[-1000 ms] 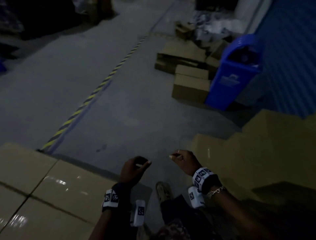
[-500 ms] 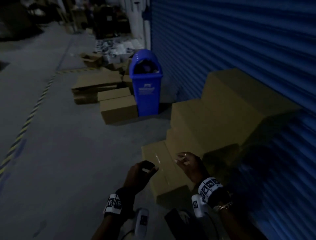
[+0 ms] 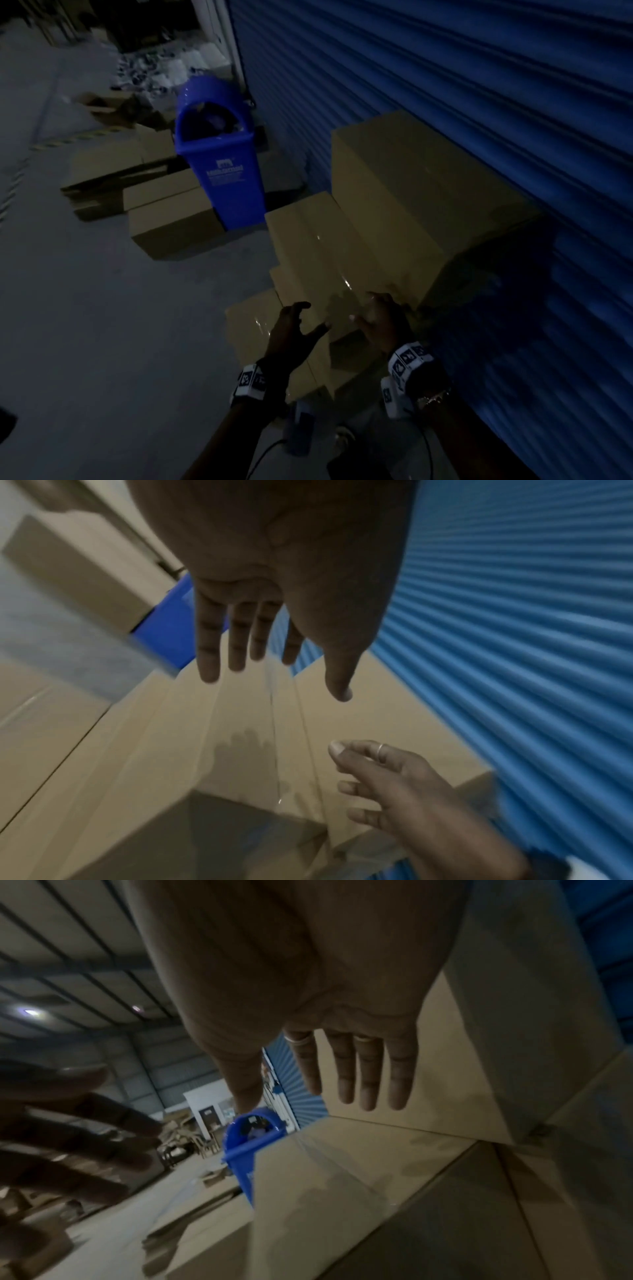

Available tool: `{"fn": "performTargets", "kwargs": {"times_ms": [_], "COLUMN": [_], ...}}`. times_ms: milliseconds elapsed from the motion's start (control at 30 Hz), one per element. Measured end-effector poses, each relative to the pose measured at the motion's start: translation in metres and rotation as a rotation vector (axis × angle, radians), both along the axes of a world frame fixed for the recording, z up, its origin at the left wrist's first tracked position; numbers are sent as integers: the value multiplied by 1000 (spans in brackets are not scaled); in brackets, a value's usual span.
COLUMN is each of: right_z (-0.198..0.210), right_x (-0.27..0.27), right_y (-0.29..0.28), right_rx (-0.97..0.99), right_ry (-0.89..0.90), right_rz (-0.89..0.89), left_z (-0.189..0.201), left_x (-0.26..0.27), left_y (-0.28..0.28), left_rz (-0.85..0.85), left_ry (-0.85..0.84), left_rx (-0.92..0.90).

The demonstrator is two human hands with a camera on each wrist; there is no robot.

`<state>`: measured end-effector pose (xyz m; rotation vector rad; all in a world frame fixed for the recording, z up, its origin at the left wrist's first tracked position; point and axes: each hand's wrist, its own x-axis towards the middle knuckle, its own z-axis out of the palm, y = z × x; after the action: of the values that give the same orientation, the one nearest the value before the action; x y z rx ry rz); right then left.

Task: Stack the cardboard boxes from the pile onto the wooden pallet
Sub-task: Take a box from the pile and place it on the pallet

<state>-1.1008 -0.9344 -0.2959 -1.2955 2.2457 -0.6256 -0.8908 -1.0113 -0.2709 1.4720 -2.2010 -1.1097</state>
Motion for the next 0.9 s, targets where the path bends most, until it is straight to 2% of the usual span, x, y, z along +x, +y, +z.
{"fn": "performTargets", "kwargs": {"times_ms": [167,267,300,433,467,500,567,633,700,833,900], "right_z": [-28,-42,-51,-92,-117,-118,-141,-154,-152,-111,-121], "right_x": [-32,-41,-42,-52,-58,-61,-72,-76,-70,-51,-46], "right_y": [-17,-20,-18,-12,-12,-12,-11,-11,-18,-30,-37], "right_rx": [180,237,244,252,252,265,222,156,175,301,301], "right_ry": [71,-41,-70,86,101,92,69,131,169,237,322], "right_rz": [21,15,34,51,45,59,39,61,86,225,234], "left_z": [-35,-58,-65,-89,-95,-100,-107,-112,-115,-110,-104], "left_x": [-30,-41,-44,-54,-56,-57,-58,-57,-56,-56,-51], "left_y": [-9,-9,-8,1,1,2,3,2,-2,-15,-20], "left_rz": [-24,-68,-78,-147,-161,-165,-151,-121,-93,-41,-39], "left_ry": [-135,-199,-214,-237,-250,-266,-295,-283,-261,-310,-308], "left_rx": [79,129,140,147,137,123,98,81,86,163,195]}}
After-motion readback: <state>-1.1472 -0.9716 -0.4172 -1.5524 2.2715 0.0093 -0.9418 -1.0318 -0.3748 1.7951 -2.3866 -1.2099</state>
